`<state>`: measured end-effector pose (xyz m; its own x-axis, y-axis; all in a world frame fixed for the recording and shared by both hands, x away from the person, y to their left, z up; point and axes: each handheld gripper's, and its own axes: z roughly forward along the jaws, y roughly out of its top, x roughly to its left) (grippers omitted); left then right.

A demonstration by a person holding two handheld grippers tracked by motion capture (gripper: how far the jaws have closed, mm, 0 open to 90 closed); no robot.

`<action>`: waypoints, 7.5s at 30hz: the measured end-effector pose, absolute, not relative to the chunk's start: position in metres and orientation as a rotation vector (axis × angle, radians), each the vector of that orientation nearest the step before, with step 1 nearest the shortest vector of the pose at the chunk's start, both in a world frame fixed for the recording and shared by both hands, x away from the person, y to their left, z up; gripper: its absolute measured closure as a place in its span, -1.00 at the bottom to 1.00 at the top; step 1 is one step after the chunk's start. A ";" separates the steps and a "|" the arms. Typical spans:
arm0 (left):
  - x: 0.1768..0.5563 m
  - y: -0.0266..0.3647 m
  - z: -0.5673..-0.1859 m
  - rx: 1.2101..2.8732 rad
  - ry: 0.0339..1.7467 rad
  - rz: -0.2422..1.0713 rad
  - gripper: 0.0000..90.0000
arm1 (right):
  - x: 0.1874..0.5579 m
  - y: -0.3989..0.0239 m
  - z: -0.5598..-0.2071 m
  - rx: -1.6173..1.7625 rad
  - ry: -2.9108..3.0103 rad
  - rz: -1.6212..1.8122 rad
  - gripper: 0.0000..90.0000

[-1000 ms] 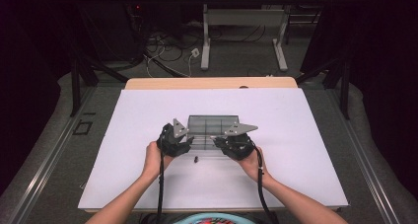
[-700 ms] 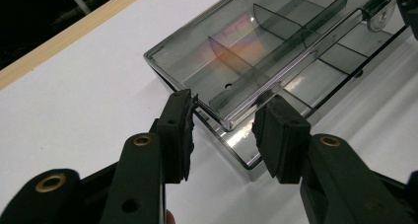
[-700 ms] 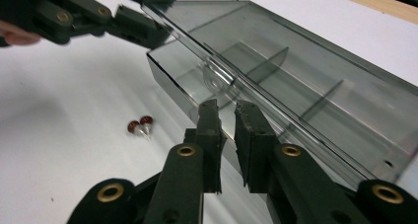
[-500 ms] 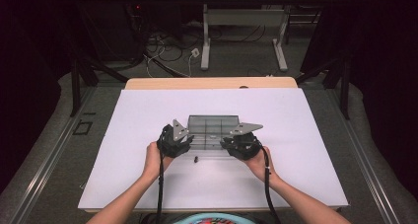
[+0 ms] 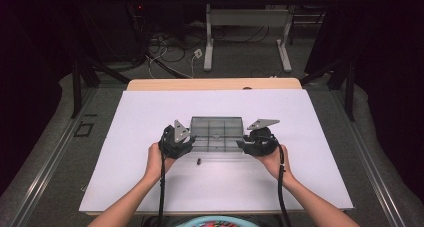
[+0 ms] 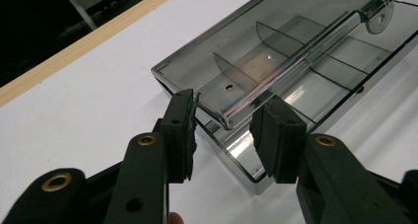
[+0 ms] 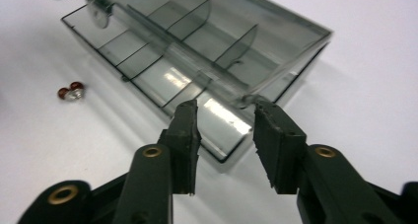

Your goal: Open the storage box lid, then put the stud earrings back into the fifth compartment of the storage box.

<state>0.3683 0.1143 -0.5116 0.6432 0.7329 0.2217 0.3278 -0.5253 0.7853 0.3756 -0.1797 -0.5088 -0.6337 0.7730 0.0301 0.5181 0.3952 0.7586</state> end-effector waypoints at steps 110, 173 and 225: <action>0.445 0.106 -0.507 2.023 0.926 0.755 0.55 | 0.450 -0.173 -0.494 1.132 2.126 1.077 0.69; 0.342 0.139 -0.508 2.156 0.912 0.544 -0.77 | 0.350 -0.213 -0.511 1.093 2.485 1.078 -0.69; 0.340 0.115 -0.534 2.232 0.676 0.357 0.26 | 0.348 -0.206 -0.513 0.973 2.569 1.042 -0.93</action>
